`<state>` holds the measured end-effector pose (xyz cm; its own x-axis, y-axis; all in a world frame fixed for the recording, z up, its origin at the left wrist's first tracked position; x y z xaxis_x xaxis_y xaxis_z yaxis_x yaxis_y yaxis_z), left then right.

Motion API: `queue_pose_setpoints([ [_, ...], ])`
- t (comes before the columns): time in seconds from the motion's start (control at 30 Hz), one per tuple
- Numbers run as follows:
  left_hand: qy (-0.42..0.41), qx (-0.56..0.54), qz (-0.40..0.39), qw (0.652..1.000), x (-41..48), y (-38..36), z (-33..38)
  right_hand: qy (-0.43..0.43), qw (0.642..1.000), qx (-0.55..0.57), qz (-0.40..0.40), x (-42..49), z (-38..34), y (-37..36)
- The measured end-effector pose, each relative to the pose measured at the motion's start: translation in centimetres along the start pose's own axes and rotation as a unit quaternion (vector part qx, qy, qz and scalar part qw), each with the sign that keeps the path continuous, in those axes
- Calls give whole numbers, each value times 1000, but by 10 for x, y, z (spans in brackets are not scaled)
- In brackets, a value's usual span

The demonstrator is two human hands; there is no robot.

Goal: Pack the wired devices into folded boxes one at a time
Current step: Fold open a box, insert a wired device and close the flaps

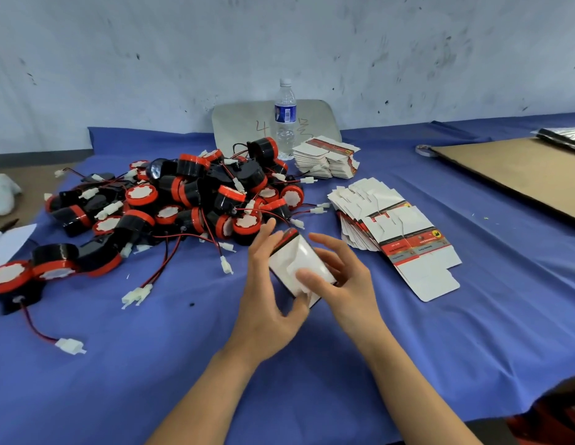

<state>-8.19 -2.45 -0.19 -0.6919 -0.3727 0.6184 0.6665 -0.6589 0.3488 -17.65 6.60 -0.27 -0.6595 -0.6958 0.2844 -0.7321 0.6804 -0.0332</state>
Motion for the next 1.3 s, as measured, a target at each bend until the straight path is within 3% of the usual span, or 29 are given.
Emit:
queue_pose_setpoints([
  [0.1, 27, 31, -30, 999, -1, -8, -6, 12, 999, 30, 19, 0, -5, 2],
  [0.3, 27, 30, 32, 999, 2, -7, -3, -8, 999, 50, 19, -1, -3, 1],
  [0.73, -17, 101, 56, 993, 2, -5, 4, 34, 997, -39, 61, -1, 1, -1],
  [1.13, -50, 150, 65, 985, 3, -4, 6, 47, 997, -46, 38, 0, 5, -2],
  [1.3, -24, 109, 58, 992, 2, 1, 3, 38, 999, -12, 19, 1, 4, -3],
])
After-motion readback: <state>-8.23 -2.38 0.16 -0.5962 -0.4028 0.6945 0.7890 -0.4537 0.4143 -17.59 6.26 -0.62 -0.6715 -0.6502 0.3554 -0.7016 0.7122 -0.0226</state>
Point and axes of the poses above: each hand's wrist, its own x-axis towards the middle knuckle, its own y-axis out of the back of the hand, z = x × y, the point moved 5 cm from there along x, towards the middle knuckle, and after that the axes turned 4 degrees about -z, right-handed, at the moved point
